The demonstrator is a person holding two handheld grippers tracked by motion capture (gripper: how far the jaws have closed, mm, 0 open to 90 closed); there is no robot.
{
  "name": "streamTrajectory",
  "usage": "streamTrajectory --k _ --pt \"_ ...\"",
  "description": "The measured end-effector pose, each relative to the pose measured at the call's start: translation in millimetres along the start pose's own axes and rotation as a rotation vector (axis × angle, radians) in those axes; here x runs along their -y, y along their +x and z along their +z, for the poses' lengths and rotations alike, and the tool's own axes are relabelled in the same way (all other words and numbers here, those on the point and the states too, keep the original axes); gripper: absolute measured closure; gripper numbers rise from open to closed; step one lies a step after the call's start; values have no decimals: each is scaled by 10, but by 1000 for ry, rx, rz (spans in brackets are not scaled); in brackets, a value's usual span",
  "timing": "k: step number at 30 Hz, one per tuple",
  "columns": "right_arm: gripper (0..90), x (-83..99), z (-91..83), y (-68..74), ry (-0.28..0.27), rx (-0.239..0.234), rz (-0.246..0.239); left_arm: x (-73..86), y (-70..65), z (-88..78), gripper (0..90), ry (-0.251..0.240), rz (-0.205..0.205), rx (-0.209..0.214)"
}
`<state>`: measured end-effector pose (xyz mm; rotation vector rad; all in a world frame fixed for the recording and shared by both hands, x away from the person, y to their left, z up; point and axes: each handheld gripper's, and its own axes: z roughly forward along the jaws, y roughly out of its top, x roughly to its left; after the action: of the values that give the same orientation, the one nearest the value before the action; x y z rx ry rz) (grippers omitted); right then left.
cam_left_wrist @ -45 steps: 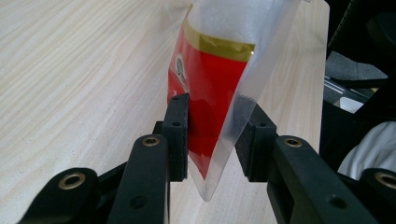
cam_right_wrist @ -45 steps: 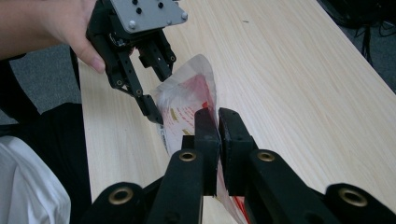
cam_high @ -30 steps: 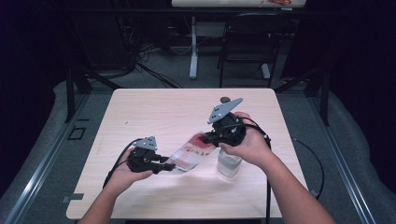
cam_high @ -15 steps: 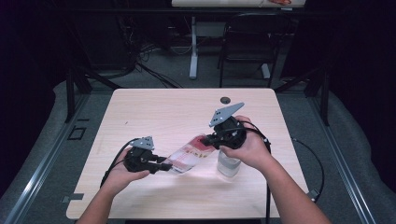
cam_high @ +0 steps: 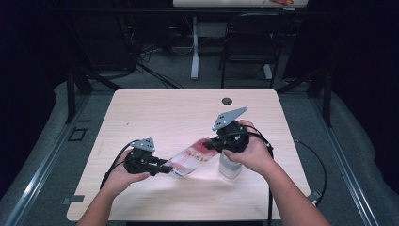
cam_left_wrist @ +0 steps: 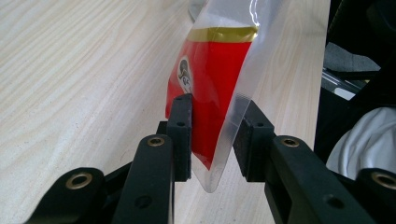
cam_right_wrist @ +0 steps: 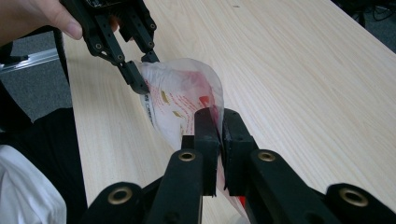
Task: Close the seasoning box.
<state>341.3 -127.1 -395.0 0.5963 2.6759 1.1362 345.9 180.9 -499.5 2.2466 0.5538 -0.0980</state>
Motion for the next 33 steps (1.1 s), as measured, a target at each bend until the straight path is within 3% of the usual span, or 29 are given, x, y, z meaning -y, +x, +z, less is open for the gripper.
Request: streamTrajectory --k 16,33 --pt "853 106 77 -18 9 8 23 21 23 7 709 24 -10 -11" --pt "844 199 129 -39 -33 17 28 33 41 -31 712 20 -16 -23"
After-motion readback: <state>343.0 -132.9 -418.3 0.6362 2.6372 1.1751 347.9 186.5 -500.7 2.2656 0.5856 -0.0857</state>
